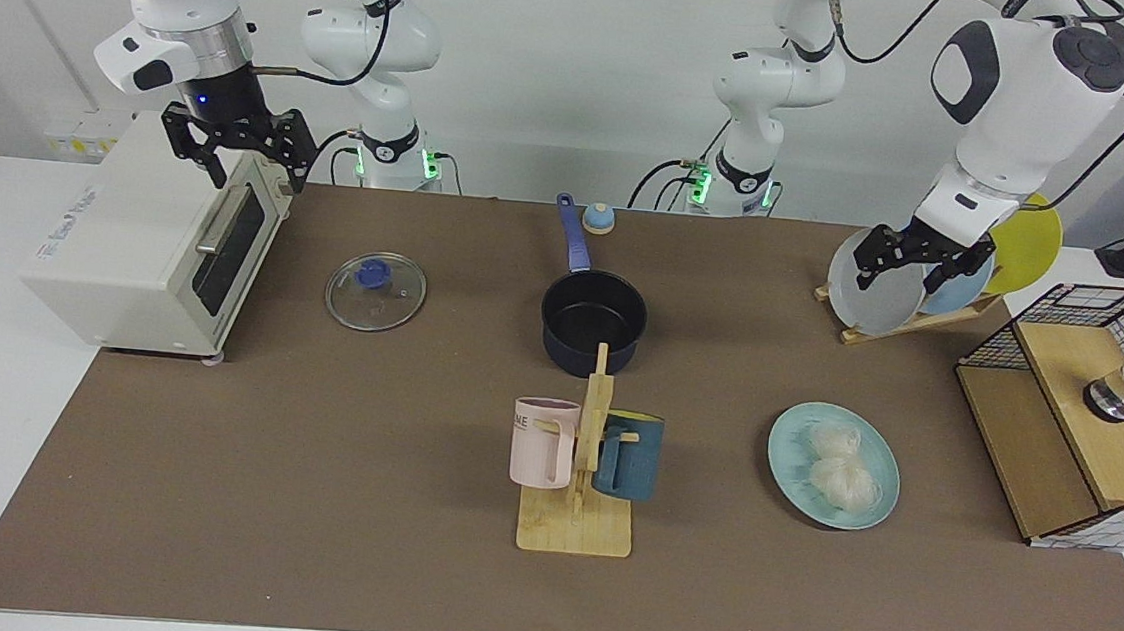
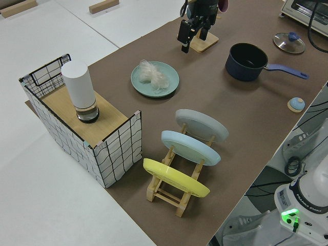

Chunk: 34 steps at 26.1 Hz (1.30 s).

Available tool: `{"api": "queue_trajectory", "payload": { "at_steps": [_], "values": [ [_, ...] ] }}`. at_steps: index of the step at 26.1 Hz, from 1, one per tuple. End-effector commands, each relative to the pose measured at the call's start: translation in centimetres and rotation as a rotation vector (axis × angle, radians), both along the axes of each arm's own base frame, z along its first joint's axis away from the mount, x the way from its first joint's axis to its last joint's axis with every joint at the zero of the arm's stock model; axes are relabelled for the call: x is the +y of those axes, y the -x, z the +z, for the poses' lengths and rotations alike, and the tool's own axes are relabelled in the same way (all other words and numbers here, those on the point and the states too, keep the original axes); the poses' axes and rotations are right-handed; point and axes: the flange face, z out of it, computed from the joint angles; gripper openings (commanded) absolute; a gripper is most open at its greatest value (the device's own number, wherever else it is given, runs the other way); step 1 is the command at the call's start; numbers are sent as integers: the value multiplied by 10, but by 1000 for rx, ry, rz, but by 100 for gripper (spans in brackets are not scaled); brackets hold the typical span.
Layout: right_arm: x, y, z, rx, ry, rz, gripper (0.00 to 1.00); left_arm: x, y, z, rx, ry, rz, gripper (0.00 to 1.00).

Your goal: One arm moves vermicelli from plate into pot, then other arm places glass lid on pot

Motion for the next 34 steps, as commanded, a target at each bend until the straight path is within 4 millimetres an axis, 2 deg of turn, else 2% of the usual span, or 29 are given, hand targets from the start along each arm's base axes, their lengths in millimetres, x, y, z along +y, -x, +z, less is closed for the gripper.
{"api": "queue_trajectory", "payload": {
  "at_steps": [1,21,29,32,34],
  "values": [
    [-1,1,1,-2,-24,-7,100,1,5,3,-8,10,2,100],
    [-1,1,1,-2,-25,-8,100,1,9,7,3,8,11,100],
    [-2,1,1,-2,-24,-10,100,5,-13,23,9,20,6,100],
    [-3,0,0,-6,-25,-11,100,8,-28,25,19,17,6,100],
    [2,0,0,-8,-24,-2,100,10,-39,18,25,20,8,100]
  ]
}}
